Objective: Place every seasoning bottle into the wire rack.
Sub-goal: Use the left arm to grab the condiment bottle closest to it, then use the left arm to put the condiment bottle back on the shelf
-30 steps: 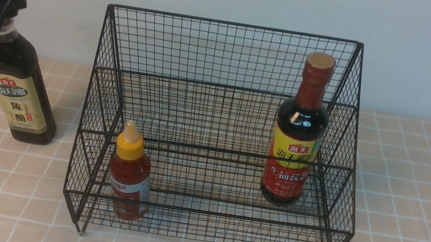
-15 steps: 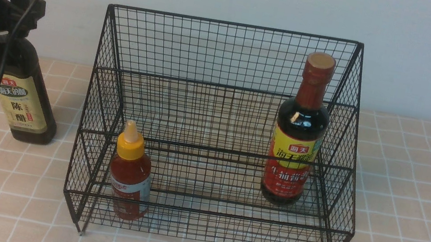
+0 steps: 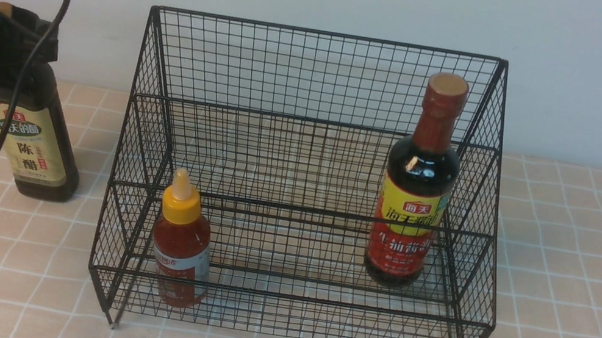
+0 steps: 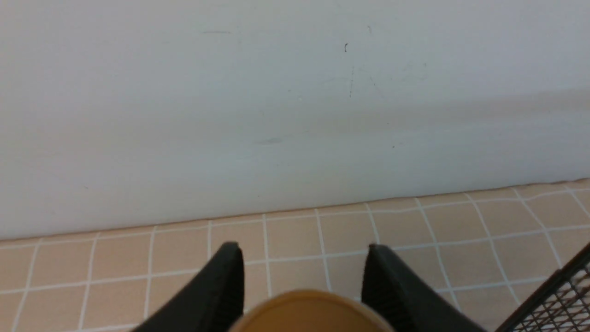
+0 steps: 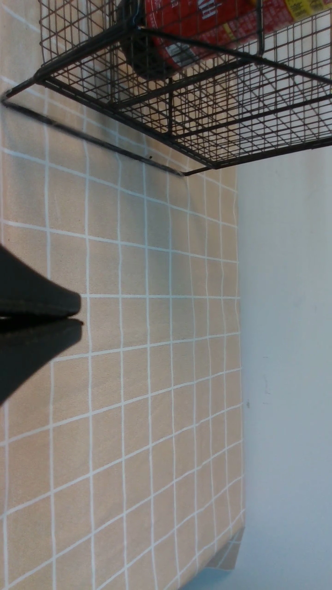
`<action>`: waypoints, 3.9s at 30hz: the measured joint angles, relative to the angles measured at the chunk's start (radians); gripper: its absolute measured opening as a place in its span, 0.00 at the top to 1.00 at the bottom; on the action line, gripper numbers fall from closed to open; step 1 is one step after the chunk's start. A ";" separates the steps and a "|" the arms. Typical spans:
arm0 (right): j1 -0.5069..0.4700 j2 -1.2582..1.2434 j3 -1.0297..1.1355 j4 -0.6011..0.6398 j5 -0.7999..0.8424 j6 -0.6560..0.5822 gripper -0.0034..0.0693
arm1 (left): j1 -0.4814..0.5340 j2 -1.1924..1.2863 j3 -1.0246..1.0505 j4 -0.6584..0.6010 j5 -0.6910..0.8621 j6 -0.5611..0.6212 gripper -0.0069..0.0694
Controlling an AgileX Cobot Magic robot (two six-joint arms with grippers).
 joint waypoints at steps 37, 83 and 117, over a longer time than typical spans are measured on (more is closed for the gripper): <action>0.000 0.000 0.000 0.000 0.000 0.000 0.97 | -0.288 -0.328 -0.289 0.022 -0.169 -0.377 0.51; 0.000 0.000 0.000 0.000 0.000 0.000 0.97 | -0.450 0.097 -0.395 -0.007 -0.238 -0.260 0.51; 0.000 0.000 0.000 0.000 0.000 0.000 0.97 | -0.478 0.103 -0.264 -0.006 -0.210 -0.160 0.51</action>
